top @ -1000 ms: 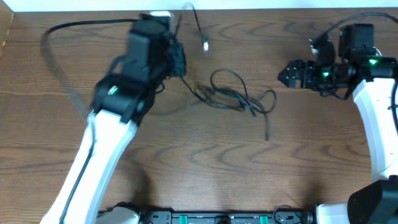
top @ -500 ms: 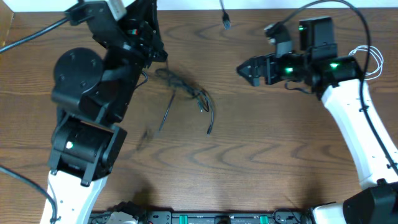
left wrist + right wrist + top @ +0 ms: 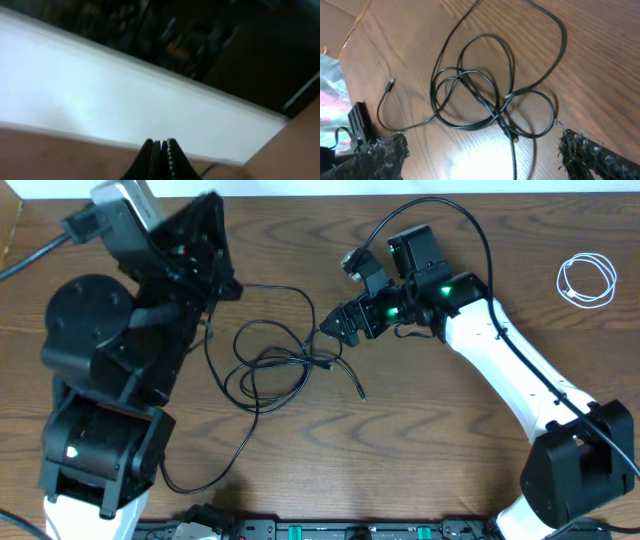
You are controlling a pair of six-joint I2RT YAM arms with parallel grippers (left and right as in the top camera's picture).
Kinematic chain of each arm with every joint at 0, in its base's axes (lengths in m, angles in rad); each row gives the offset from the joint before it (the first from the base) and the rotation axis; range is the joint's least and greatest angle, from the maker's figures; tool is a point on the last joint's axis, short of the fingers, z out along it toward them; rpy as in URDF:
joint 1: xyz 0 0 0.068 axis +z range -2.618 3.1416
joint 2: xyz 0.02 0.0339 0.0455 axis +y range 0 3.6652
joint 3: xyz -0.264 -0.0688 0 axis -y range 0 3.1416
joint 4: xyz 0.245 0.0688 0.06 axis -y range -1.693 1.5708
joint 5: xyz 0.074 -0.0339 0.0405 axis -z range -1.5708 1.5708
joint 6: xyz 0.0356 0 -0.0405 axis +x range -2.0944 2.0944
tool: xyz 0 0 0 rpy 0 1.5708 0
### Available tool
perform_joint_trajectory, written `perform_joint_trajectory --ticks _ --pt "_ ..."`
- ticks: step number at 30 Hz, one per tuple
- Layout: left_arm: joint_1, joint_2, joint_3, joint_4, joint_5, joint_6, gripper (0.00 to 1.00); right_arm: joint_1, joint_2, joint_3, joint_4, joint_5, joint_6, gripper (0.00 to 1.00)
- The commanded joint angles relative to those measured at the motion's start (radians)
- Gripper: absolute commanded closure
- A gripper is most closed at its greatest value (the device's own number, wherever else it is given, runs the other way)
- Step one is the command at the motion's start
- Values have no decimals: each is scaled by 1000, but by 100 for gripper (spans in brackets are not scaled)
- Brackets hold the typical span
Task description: Untangle cables
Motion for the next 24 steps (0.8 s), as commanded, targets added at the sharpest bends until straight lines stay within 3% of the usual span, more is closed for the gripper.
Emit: perform_joint_trajectory --ticks 1,6,10,17,24 --pt "9 41 10 -145 -9 35 93 -35 -7 0 -6 83 76 5" --pt "9 188 10 -424 -8 46 92 -131 -9 2 -52 104 136 6" --pt "9 353 10 -545 -8 132 77 -214 -9 2 -108 96 135 3" --pt "11 600 10 -575 -8 389 74 -250 -9 2 -198 97 52 2" --pt "81 758 -5 -550 45 568 73 -248 -9 2 -241 149 27 1"
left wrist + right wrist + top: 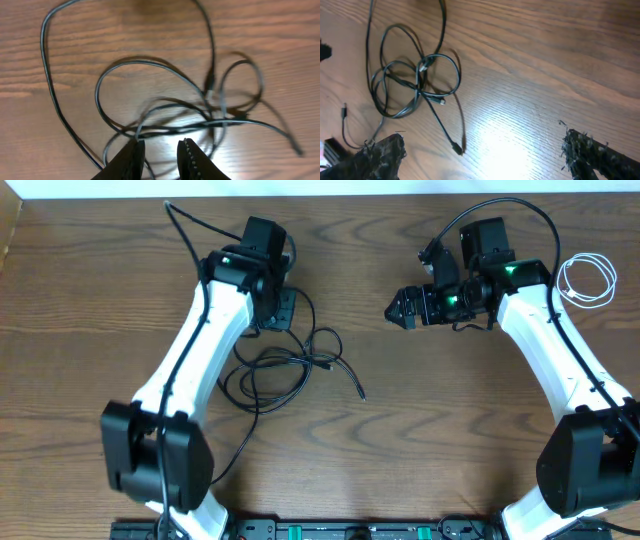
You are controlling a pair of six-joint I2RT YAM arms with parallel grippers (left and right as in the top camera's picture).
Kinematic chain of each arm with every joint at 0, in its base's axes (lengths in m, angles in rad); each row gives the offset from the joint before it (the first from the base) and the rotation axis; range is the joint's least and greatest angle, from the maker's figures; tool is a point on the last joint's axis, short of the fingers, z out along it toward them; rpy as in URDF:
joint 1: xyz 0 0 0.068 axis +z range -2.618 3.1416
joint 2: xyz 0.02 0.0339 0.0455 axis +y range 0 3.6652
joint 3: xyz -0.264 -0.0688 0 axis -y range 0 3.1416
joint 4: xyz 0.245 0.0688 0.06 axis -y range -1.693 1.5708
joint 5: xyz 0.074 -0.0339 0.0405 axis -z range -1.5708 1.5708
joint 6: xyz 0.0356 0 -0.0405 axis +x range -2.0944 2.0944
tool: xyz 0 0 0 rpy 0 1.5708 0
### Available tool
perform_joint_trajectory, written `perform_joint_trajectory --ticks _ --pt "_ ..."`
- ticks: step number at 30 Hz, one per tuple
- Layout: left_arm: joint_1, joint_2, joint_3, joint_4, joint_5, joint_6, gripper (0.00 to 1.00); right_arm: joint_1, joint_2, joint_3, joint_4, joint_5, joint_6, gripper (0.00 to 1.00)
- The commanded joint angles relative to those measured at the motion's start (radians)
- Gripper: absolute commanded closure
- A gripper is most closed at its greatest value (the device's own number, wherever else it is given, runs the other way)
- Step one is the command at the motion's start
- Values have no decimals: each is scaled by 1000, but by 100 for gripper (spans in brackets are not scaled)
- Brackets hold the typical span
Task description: Untangle cables
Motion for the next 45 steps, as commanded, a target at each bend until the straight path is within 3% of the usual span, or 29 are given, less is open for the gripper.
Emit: perform_joint_trajectory --ticks 1,4,11,18,26,31,45 --pt "60 56 -10 11 90 188 73 2 -9 2 -10 23 -27 1" --pt "109 110 -10 23 208 334 72 1 -9 2 -12 23 -27 1" --pt "156 222 -10 47 204 385 72 3 -9 2 -27 23 -27 1" --pt "163 281 -11 46 204 519 71 3 -9 2 -27 23 -27 1" --pt "163 296 -13 23 204 544 70 5 -9 2 -37 23 -27 1" --pt "163 299 -42 38 203 544 59 6 -9 2 -39 23 -27 1" --pt "163 299 -89 92 196 544 51 10 -9 2 -42 23 -27 1"
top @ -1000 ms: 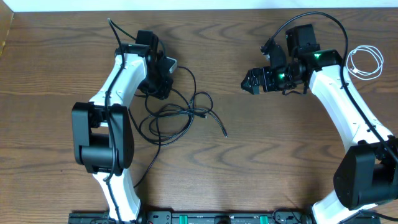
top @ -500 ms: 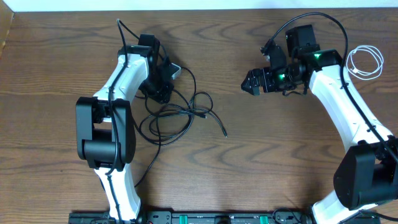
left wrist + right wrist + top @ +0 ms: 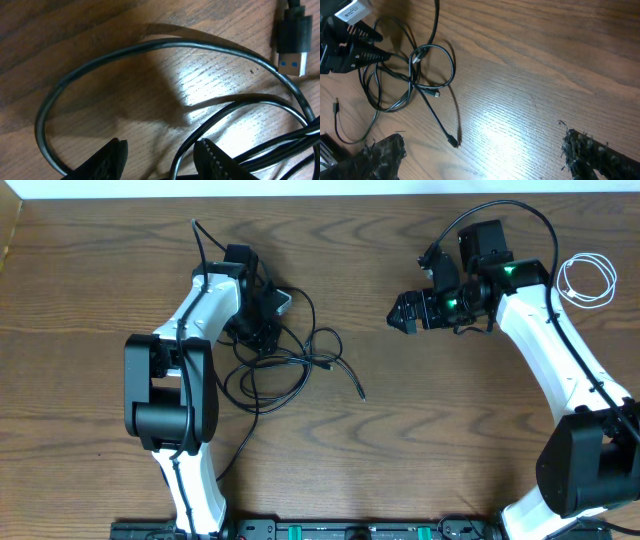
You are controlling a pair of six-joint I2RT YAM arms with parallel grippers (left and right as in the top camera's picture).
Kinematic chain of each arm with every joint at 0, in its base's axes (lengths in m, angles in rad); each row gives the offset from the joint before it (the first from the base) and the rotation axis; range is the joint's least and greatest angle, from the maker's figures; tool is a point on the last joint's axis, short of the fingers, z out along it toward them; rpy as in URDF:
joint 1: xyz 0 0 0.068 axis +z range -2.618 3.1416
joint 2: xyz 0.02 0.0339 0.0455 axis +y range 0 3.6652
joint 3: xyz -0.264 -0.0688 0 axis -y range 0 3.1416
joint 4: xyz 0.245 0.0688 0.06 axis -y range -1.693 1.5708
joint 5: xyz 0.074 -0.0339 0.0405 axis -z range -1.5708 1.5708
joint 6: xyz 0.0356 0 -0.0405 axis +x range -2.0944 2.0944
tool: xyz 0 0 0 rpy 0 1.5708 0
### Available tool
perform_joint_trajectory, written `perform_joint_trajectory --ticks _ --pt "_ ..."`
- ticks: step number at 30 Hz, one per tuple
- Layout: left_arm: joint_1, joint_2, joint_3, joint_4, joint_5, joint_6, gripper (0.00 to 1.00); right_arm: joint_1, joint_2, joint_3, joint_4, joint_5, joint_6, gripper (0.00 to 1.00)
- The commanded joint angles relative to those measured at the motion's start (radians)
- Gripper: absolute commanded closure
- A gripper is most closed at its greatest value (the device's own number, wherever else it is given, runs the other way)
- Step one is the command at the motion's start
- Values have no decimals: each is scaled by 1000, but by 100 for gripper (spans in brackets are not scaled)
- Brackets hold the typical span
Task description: Untangle cables
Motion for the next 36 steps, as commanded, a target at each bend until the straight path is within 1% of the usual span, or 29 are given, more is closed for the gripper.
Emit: perform_joint_trajectory --ticks 1,5,9,12,14,18,21,22,24,25,26,27,28,29,30,31,33,36 --pt "5 16 -27 7 5 13 51 5 -9 1 -4 -2 -12 1" --pt "5 16 -63 23 5 12 50 5 -9 1 -3 -2 -12 1" --pt "5 16 -85 23 6 12 53 5 -9 1 -3 -2 -12 1" --pt "4 16 -85 23 6 12 70 5 -9 2 0 -2 -12 1" --pt "4 16 -85 33 6 7 92 5 -9 2 1 -3 -12 1" --pt "4 11 -54 33 6 -87 93 5 -9 2 14 -6 -12 1" --pt "4 -33 29 -6 7 -233 93 5 -9 2 43 -46 -12 1" --pt "3 -45 50 -16 11 -259 93 5 -9 2 54 -68 -12 1" --pt "3 -98 117 -39 51 -335 93 6 -9 2 91 -125 -12 1" --pt "3 -137 151 -39 97 -385 93 7 -9 2 113 -152 -12 1" --pt "3 -163 170 -37 131 -407 93 10 -9 2 124 -165 -12 1" --pt "3 -222 208 -19 225 -454 93 16 -9 2 150 -190 -11 1" --pt "3 -248 218 -6 266 -468 93 19 -9 2 161 -200 -11 1" --pt "3 -298 227 31 348 -491 93 24 -9 2 178 -214 -7 1" --pt "3 -326 228 52 383 -505 93 27 -9 2 187 -218 -2 1" --pt "3 -378 228 100 453 -529 93 33 -9 2 204 -219 17 1" --pt "3 -456 228 177 516 -594 93 43 -9 2 230 -218 35 2" --pt "3 -546 228 285 537 -701 93 51 -9 2 262 -221 64 2"
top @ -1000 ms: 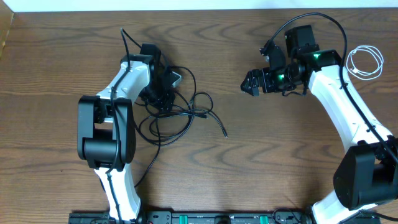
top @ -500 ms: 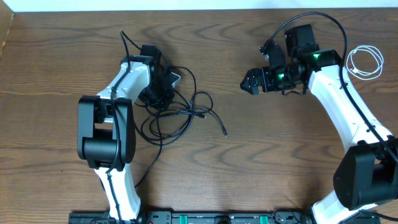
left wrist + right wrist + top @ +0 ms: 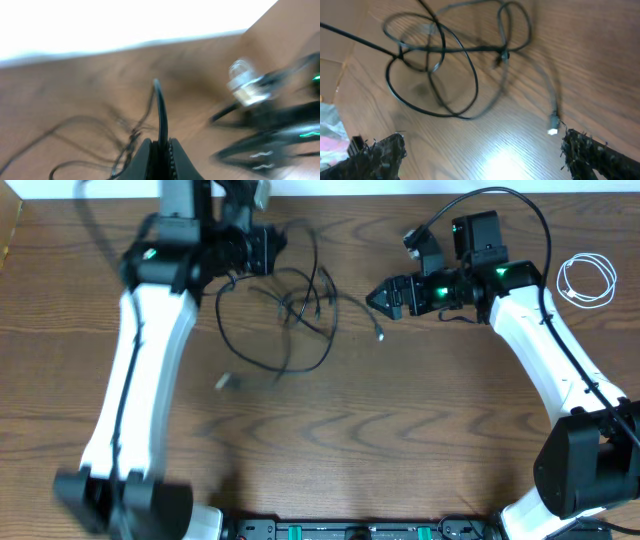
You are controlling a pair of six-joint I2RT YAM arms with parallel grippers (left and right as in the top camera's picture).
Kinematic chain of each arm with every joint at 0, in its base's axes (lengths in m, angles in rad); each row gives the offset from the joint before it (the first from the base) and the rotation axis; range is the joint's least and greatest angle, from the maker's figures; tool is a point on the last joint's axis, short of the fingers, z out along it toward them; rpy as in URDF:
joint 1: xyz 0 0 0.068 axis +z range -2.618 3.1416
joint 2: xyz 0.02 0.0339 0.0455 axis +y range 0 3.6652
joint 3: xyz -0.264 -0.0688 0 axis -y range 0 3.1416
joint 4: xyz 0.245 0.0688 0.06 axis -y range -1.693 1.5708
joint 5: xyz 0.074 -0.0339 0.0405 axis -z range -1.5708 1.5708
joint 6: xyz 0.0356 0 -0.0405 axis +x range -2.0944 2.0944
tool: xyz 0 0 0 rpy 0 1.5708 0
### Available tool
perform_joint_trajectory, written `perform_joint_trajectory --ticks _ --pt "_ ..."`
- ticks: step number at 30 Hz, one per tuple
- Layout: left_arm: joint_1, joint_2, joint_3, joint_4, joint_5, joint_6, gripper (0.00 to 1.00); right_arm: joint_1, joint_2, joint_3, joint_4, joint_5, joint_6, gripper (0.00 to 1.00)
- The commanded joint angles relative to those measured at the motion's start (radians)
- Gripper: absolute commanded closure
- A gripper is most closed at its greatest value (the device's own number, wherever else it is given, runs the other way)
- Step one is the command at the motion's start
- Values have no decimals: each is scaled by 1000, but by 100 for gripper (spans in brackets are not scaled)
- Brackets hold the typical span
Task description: Untangle cables
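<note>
The black cable tangle (image 3: 290, 315) hangs in loose loops, partly lifted off the wooden table (image 3: 420, 440). My left gripper (image 3: 268, 248) is raised near the far edge and is shut on one strand (image 3: 159, 115) of the black cable. One plug (image 3: 225, 382) trails at the front left, another plug (image 3: 380, 333) dangles at the right. My right gripper (image 3: 382, 297) stands open just right of the tangle, nothing between its fingers (image 3: 380, 157). In the right wrist view the loops (image 3: 445, 55) and a plug end (image 3: 553, 123) lie ahead of it.
A small coiled white cable (image 3: 587, 280) lies at the far right of the table. The right arm (image 3: 270, 137) shows blurred in the left wrist view. A black rail (image 3: 330, 530) runs along the front edge.
My left gripper was open, low on the tangle; now it is shut on a strand and raised toward the far edge. The tangle has spread and shifted right. The right gripper has moved slightly left.
First my left arm was raised with its gripper shut and empty, while the right gripper was open beside the tangle. Then the left gripper was open over the tangle and the right arm farther right. The left gripper then sat low among the strands, and now holds one lifted.
</note>
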Motion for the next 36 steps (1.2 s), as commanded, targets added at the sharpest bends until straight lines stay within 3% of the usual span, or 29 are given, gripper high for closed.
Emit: perform_joint_trajectory --ticks 1,5,12,18,31,36 --pt "4 -111 5 113 127 -208 93 12 -9 2 36 -35 63 2" --pt "4 -208 5 249 126 -273 93 13 -9 2 107 -68 108 2" --pt "5 -242 5 324 100 -402 93 20 -9 2 242 -159 150 4" --pt "5 -240 5 430 89 -498 93 60 -9 2 241 -160 148 5" --pt "5 -240 5 459 40 -583 93 139 -8 2 200 -152 -74 9" --pt "5 -240 5 462 40 -600 93 197 -4 1 258 41 -73 12"
